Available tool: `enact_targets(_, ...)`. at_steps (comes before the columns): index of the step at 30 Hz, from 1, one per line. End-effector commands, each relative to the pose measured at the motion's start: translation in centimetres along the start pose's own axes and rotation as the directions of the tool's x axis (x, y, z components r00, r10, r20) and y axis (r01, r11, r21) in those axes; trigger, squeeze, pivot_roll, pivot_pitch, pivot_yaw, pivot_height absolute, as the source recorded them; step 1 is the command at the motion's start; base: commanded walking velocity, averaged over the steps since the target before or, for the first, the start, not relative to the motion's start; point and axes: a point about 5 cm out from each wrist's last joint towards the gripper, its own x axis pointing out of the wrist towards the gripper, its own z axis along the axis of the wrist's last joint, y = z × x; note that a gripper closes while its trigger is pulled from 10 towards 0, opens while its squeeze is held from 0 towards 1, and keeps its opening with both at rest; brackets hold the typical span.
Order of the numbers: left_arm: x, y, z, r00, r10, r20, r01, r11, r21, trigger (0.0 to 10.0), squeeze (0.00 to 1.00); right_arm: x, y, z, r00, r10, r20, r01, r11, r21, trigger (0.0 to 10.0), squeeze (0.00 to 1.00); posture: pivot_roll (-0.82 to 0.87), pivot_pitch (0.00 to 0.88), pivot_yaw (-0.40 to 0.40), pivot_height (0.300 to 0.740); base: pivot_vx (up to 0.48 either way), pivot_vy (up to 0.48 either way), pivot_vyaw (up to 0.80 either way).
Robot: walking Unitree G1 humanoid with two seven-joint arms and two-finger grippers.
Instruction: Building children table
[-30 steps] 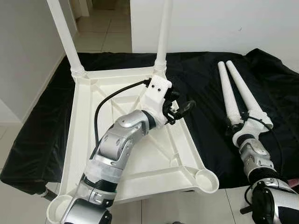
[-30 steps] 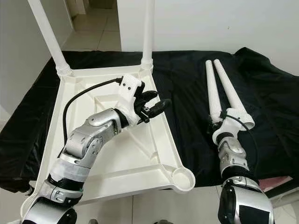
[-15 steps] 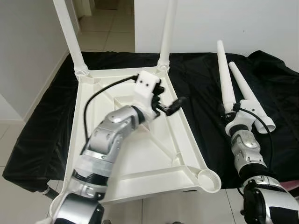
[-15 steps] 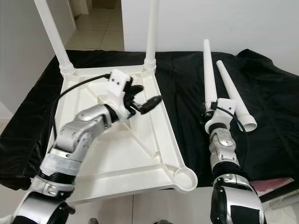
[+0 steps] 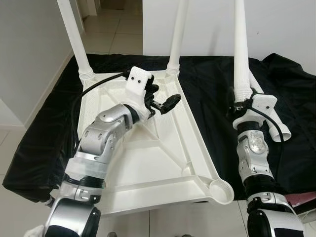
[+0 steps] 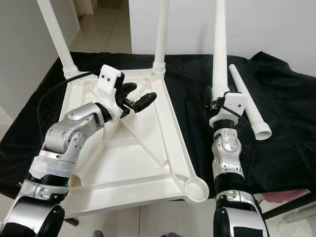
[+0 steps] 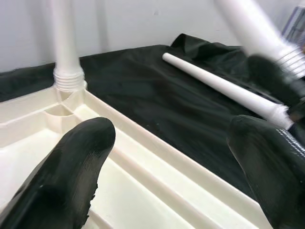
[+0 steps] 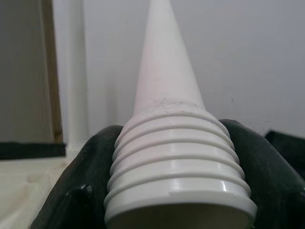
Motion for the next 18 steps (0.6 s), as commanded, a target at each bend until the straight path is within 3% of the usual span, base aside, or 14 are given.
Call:
enact_targets(1, 0.1, -0.2, 0.1, 0.998, -0.062, -0.004, 0.062, 0.998, -0.001, 10.0, 0.0, 0.2, 0.1, 0.7, 0.999, 0.011, 0.045, -0.011, 1.0, -0.004, 10.0, 0.0, 0.01, 0.0, -0.025, 0.74, 0.0, 0.0, 0.0)
enact_targets(10, -0.1, 0.4, 1.3, 0.99, -0.143, -0.005, 0.142, 0.989, -0.043, 10.0, 0.0, 1.4, 2.6, 3.5, 0.974, 0.125, 0.19, -0.123, 0.992, -0.021, 10.0, 0.0, 0.01, 0.0, -0.003, 0.74, 0.0, 0.0, 0.0)
enact_targets(11, -0.1, 0.5, 1.6, 0.988, -0.154, 0.0, 0.154, 0.987, -0.044, 10.0, 0.15, 1.6, 3.0, 3.8, 0.968, 0.145, 0.206, -0.142, 0.989, -0.026, 10.0, 0.0, 0.01, 0.0, 0.0, 0.74, 0.0, 0.0, 0.0)
enact_targets(12, -0.1, 0.4, 1.9, 0.983, -0.18, 0.02, 0.181, 0.981, -0.07, 10.0, 0.66, 1.8, 3.3, 4.2, 0.961, 0.16, 0.224, -0.156, 0.987, -0.036, 10.0, 0.0, 0.01, 0.0, 0.003, 0.74, 0.0, 0.0, 0.0)
enact_targets(13, -0.1, 0.4, 1.9, 0.983, -0.18, 0.02, 0.181, 0.981, -0.07, 10.0, 0.66, 1.8, 3.3, 4.2, 0.961, 0.16, 0.224, -0.156, 0.987, -0.036, 10.0, 0.0, 0.01, 0.0, 0.003, 0.74, 0.0, 0.0, 0.0)
enact_targets(14, -0.1, 0.2, 2.2, 0.977, -0.21, 0.036, 0.212, 0.974, -0.076, 10.0, 1.0, 1.9, 3.6, 4.5, 0.956, 0.175, 0.236, -0.171, 0.985, -0.035, 10.0, 0.0, 0.01, 0.0, 0.003, 0.74, 0.0, 0.0, 0.0)
enact_targets(18, -0.1, 0.0, 3.2, 0.964, -0.249, 0.093, 0.259, 0.958, -0.125, 10.0, 1.0, 2.1, 4.6, 5.3, 0.936, 0.223, 0.271, -0.224, 0.974, -0.026, 10.0, 0.0, 0.01, 0.0, 0.005, 0.74, 0.0, 0.0, 0.0)
